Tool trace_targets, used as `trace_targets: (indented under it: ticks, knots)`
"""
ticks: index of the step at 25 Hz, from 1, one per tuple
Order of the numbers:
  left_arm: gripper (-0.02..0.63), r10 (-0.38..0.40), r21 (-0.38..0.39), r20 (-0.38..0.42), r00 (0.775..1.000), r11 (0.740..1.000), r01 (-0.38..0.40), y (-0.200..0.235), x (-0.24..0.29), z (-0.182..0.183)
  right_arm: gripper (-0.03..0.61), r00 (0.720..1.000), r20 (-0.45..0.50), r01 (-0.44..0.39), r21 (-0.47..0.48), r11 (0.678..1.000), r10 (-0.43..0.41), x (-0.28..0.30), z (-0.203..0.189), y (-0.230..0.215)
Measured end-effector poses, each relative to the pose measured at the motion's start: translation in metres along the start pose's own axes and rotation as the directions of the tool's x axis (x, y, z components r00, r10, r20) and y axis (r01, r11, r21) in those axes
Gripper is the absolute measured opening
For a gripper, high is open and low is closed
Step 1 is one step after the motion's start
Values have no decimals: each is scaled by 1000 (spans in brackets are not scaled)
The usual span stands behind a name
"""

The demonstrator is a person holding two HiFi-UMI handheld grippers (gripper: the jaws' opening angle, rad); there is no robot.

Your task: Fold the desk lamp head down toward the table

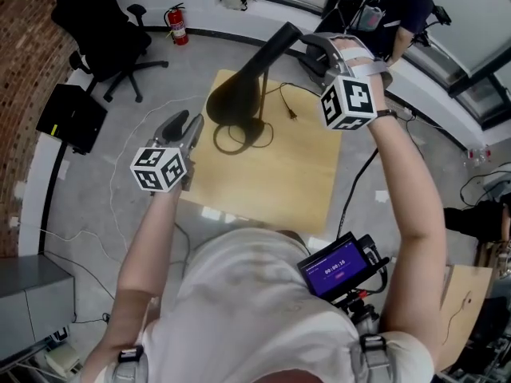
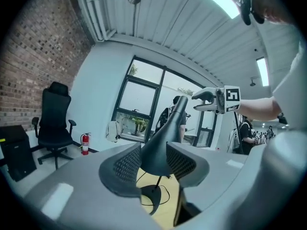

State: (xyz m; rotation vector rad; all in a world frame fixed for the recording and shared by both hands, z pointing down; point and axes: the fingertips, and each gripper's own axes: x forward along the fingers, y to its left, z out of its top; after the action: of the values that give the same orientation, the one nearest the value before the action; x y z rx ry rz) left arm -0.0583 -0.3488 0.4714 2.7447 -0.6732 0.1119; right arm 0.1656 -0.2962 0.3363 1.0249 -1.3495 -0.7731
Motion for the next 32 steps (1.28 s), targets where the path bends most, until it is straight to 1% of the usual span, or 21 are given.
trace_targets:
  ticks: [2, 5, 9, 12, 15, 19, 20, 23, 25, 28, 32]
  knots:
    - [155, -21, 34, 11, 1000, 999, 21, -9, -2, 7, 167, 1000, 30, -13, 136, 991, 9, -6, -2, 9]
    - [147, -54, 64, 14, 998, 997, 53, -19, -8, 9, 95, 996, 77, -56, 307, 950, 34, -15, -1, 33]
    - [95, -87, 77, 16, 996, 993, 85, -25, -22, 4, 18, 988, 136, -128, 482, 867, 71, -28, 12, 65]
    - [57, -123, 83, -1, 992, 989, 122, -22, -21, 0, 14, 985, 150, -160, 576, 802, 89, -31, 15, 85]
    - [28, -114, 78, -3, 993, 990, 114, -25, -17, -6, 14, 976, 187, -204, 644, 737, 107, -31, 12, 97]
    - [2, -124, 67, -22, 992, 990, 126, -40, -20, -16, 12, 968, 222, -245, 732, 636, 117, -50, 8, 116]
    - [2, -130, 66, -26, 991, 989, 132, -43, -21, -19, 12, 967, 225, -249, 746, 618, 118, -54, 7, 120]
    - [2, -142, 64, -40, 989, 987, 144, -50, -24, -27, 13, 966, 225, -255, 774, 579, 126, -64, 4, 132]
    - [2, -133, 54, -43, 990, 989, 136, -53, -27, -32, 14, 964, 233, -264, 792, 551, 127, -67, 2, 140]
    - [2, -110, 42, -36, 993, 993, 111, -57, -32, -37, 13, 957, 267, -286, 818, 499, 112, -70, 1, 149]
    - [2, -79, 49, -24, 997, 996, 80, -69, -35, -39, 14, 941, 333, -329, 846, 420, 64, -75, 1, 148]
